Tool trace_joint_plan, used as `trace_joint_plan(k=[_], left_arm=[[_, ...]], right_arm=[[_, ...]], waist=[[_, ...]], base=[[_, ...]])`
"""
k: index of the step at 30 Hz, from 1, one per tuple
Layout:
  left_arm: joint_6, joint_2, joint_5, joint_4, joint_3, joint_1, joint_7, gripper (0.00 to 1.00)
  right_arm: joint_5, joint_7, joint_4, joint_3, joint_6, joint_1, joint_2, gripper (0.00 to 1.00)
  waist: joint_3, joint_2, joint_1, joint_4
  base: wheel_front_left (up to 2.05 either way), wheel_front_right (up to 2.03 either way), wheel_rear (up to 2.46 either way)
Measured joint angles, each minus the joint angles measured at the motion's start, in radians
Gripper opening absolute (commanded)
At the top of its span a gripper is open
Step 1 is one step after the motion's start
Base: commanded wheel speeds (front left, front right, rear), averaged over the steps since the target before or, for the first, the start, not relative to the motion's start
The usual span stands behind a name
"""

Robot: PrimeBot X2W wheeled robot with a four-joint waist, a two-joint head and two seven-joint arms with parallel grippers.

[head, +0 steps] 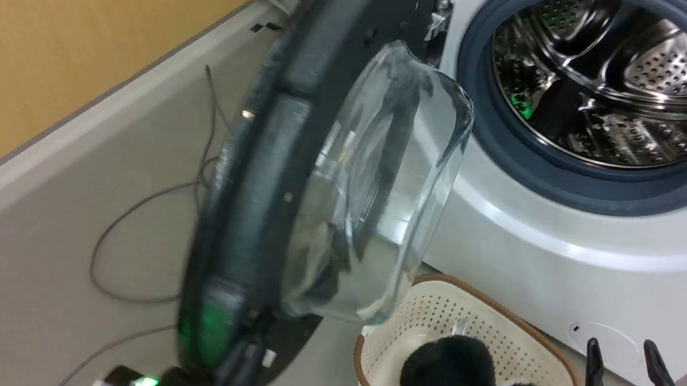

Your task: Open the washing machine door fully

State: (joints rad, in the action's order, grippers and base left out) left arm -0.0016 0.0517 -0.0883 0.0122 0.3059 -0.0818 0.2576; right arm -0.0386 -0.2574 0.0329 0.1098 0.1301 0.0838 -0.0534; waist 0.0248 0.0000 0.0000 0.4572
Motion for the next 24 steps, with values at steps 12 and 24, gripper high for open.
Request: trace_joint_plan(k=[12, 24], left_arm=[[0.044, 0.051, -0.029, 0.03, -0.269, 0.082, 0.0, 0.0], [0.049, 0.093, -0.069, 0.12, -0.5, 0.217, 0.0, 0.0]], right_arm=[[0.024, 0.0, -0.001, -0.011, 0.0, -0.032, 0.0, 1.0], [0.056, 0.0, -0.011, 0.003, 0.0, -0.076, 0.0, 1.0]], waist=[[0.053, 0.0, 0.0, -0.024], [0.144, 0.0, 0.0, -0.062]], base=[[0.0, 0.0, 0.0], [0.0, 0.0, 0.0]])
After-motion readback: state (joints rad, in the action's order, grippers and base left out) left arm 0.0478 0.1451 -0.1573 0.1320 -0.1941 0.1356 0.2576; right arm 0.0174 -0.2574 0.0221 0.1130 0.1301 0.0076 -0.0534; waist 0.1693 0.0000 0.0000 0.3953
